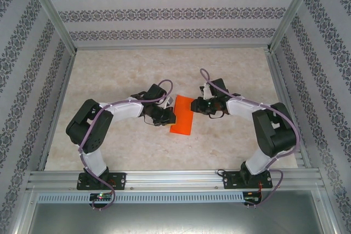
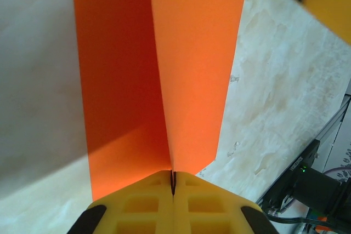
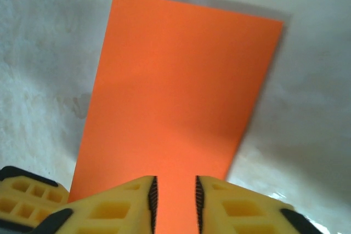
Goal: Fold a paper plane with a square sheet of paper (pick it up from the middle)
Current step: Fold the triangle a second time at the center of the table.
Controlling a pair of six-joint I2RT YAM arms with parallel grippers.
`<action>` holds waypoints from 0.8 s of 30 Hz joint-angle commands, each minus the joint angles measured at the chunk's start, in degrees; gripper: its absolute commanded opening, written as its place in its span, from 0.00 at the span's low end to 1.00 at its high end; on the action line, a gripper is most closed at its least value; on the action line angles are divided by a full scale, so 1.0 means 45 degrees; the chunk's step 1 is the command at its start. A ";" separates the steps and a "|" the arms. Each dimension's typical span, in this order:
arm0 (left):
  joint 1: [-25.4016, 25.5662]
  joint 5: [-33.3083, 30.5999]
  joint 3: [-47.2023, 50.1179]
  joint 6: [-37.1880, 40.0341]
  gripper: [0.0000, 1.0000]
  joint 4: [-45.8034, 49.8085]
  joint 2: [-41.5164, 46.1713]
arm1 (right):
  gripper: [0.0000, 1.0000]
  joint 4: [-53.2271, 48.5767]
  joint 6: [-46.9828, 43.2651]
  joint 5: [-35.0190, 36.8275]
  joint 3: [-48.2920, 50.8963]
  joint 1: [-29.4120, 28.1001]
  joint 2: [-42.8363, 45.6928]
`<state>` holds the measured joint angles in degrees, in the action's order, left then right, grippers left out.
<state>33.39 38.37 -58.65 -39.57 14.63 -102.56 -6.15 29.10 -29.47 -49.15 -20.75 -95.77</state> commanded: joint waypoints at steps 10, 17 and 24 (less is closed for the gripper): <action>0.0215 -0.0031 -0.0781 -0.0213 0.08 0.0304 -0.0466 | 0.13 -0.0002 -0.0582 0.0099 -0.0809 -0.0154 -0.1734; 0.0310 0.0028 -0.1320 -0.0363 0.08 0.0317 -0.0972 | 0.08 -0.0469 -0.1000 0.0454 -0.0833 -0.0215 -0.1920; 0.0393 0.0064 -0.1815 -0.0518 0.09 0.0296 -0.1453 | 0.05 -0.0484 -0.1116 0.0368 -0.0851 -0.0234 -0.2039</action>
<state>34.41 38.44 -65.28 -40.88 14.83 -107.90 -6.46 25.63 -28.95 -52.07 -21.41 -103.44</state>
